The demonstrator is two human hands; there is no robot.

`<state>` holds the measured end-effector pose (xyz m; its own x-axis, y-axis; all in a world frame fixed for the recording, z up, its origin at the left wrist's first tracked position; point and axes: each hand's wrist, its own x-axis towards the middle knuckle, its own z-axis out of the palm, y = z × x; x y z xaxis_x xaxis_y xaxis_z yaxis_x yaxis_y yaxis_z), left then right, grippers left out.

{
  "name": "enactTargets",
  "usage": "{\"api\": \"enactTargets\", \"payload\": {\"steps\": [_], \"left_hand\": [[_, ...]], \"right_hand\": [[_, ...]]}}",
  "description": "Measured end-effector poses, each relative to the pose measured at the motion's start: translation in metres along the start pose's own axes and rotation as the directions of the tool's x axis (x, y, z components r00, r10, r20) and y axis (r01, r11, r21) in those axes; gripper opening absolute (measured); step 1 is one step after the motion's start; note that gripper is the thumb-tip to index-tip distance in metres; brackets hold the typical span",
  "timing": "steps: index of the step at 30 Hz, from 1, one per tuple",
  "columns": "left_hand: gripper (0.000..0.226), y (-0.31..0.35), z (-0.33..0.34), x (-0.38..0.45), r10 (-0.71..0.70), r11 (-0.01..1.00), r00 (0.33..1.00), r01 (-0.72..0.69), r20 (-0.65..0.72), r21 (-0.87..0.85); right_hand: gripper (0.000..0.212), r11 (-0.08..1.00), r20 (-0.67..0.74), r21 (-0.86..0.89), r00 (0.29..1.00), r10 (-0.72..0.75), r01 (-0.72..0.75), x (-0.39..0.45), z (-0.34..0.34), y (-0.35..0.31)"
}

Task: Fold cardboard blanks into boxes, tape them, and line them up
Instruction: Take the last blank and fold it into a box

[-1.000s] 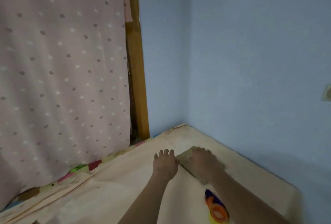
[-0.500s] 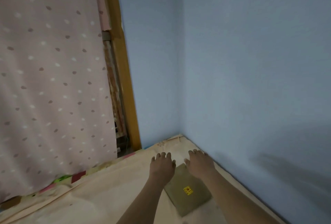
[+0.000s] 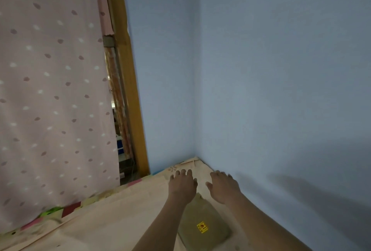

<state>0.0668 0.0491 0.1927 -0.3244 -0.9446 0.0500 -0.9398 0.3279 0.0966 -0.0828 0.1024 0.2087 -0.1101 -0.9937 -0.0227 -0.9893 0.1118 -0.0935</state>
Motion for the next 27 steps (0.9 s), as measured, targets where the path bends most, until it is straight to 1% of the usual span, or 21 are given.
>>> {"api": "enactTargets", "payload": {"steps": [3, 7, 11, 13, 16, 19, 22, 27], "left_hand": [[0.051, -0.004, 0.000, 0.014, -0.009, 1.000, 1.000, 0.009, -0.024, 0.002], [0.051, 0.000, 0.010, 0.027, -0.035, 0.999, 0.999, 0.035, -0.030, 0.021], [0.052, 0.015, 0.010, 0.043, -0.094, 0.995, 0.994, 0.096, -0.048, 0.028], [0.050, 0.021, 0.009, 0.049, -0.145, 0.989, 0.987, 0.148, -0.067, 0.031], [0.051, 0.031, 0.012, 0.053, -0.254, 0.966, 0.966, 0.255, -0.042, 0.036], [0.050, 0.044, 0.015, 0.055, -0.333, 0.942, 0.943, 0.333, -0.018, 0.042], [0.047, 0.052, 0.027, 0.055, -0.380, 0.922, 0.925, 0.380, -0.025, 0.067], [0.044, 0.054, 0.065, 0.049, -0.443, 0.893, 0.895, 0.435, 0.054, 0.111]], "right_hand": [[0.049, 1.000, -0.020, 0.005, 1.000, -0.016, 0.016, 0.012, -0.005, 0.002], [0.051, 0.999, 0.012, 0.003, 0.998, -0.054, 0.054, 0.024, 0.002, 0.006], [0.052, 0.992, 0.009, 0.015, 0.992, -0.127, 0.127, 0.051, 0.000, 0.023], [0.053, 0.983, 0.008, 0.027, 0.984, -0.180, 0.180, 0.066, -0.002, 0.031], [0.052, 0.963, 0.014, 0.043, 0.964, -0.265, 0.264, 0.081, -0.003, 0.048], [0.051, 0.944, 0.020, 0.020, 0.944, -0.330, 0.330, 0.096, -0.002, 0.064], [0.050, 0.925, 0.047, 0.038, 0.924, -0.381, 0.379, 0.110, 0.005, 0.074], [0.048, 0.902, 0.136, 0.089, 0.892, -0.431, 0.422, 0.122, 0.044, 0.085]]}}
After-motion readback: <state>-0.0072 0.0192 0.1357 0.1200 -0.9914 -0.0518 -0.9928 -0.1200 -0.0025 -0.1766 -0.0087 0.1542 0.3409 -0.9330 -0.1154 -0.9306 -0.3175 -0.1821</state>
